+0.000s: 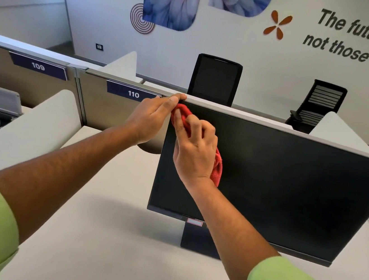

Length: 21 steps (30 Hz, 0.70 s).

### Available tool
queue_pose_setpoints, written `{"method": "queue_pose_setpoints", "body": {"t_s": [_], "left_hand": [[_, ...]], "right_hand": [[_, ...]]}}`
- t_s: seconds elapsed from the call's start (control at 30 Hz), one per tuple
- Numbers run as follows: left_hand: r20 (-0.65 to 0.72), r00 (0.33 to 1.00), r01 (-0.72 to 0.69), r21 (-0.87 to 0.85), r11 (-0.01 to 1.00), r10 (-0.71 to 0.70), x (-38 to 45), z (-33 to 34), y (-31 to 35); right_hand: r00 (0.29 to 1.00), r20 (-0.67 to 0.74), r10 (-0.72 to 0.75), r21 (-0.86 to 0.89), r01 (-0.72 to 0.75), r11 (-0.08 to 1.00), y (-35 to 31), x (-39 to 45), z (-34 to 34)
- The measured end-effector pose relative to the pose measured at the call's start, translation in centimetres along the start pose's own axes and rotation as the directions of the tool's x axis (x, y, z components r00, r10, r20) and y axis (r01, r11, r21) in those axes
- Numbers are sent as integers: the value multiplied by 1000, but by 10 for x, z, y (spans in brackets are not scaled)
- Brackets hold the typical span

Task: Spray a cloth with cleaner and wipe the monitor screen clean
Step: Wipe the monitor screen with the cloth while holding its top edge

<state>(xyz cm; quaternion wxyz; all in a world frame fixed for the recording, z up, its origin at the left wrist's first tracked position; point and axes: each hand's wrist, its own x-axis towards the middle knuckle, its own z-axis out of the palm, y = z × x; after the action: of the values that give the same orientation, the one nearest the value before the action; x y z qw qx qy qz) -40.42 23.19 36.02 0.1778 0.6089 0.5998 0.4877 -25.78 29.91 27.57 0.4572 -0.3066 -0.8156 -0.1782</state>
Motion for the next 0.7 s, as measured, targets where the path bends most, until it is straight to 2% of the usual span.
{"method": "queue_pose_setpoints", "body": {"t_s": [0.13,0.27,0.4,0.53,0.63,0.7], "left_hand": [[5,1000,6,58,998,-7,-2,-3,0],[-1,1000,9,162,987,-9,-2,-5,0],[-10,999,48,225,973,-47,-1,-5,-1],[-32,996,85,243,966,-80,1,-4,-3],[-29,996,93,274,957,-88,0,-5,-2],[-22,994,108,294,950,-106,1,-4,-2]], "right_hand": [[987,84,-135,-12,136,991,3,-5,-2],[936,205,-286,-49,302,952,7,-38,-4],[891,280,-359,-18,378,926,5,-79,-5],[778,427,-460,50,488,872,3,-109,-6],[701,479,-528,93,557,825,5,-134,-4],[676,492,-549,108,578,809,8,-148,-4]]}}
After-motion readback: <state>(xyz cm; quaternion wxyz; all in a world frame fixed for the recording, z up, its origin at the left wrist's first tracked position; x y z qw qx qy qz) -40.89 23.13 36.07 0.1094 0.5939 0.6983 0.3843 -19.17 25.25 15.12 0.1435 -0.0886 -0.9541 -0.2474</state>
